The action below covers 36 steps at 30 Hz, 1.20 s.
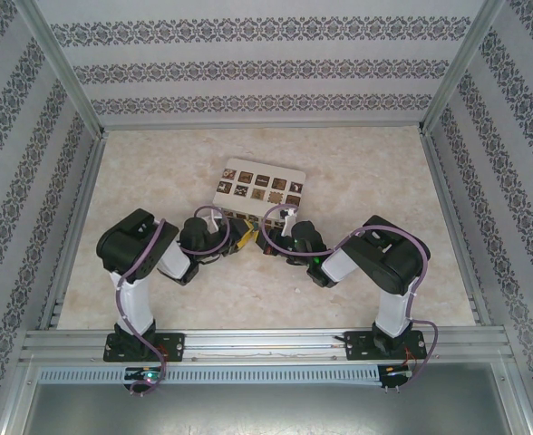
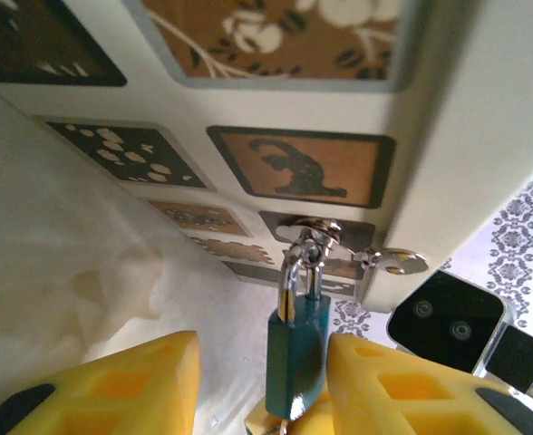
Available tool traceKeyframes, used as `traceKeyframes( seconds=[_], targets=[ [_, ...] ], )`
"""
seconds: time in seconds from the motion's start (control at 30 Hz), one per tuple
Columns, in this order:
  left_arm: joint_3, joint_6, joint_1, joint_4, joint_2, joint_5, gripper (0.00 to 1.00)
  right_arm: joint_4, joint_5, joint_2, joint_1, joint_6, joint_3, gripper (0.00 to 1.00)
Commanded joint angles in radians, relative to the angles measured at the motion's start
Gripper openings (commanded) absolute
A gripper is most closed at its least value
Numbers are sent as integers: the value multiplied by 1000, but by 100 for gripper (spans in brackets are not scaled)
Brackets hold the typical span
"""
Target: Unlock a padlock with a key
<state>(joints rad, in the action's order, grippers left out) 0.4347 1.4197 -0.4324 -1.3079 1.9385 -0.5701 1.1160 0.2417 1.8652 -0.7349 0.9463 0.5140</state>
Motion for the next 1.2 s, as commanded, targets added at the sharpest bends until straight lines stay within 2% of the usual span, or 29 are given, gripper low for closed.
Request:
traceKeyframes(
  seconds=[0.0, 0.3, 0.47, 0.67, 0.93, 1.03, 1.17],
  targets=[
    [27, 37, -9, -119, 18, -13, 38, 33, 41, -11, 3, 43, 1, 0],
    [41, 37, -11, -111, 29, -8, 25, 41, 59, -11, 15, 63, 0, 0],
    [45, 10, -10, -44, 0, -4, 13, 42, 71, -16, 26, 73, -5, 0],
    [47, -28, -13, 76, -91, 17, 6, 44, 53, -57, 43, 74, -43, 17],
    [56, -36, -31, 199, -191, 43, 5, 11, 27, -146, 64, 14, -119, 37],
    [61, -49, -32, 256, -230, 51, 5, -15, 25, -208, 71, -46, -152, 39],
    [71, -65, -34, 340, -286, 51, 5, -136, 27, -350, 71, -213, -164, 41]
  ],
)
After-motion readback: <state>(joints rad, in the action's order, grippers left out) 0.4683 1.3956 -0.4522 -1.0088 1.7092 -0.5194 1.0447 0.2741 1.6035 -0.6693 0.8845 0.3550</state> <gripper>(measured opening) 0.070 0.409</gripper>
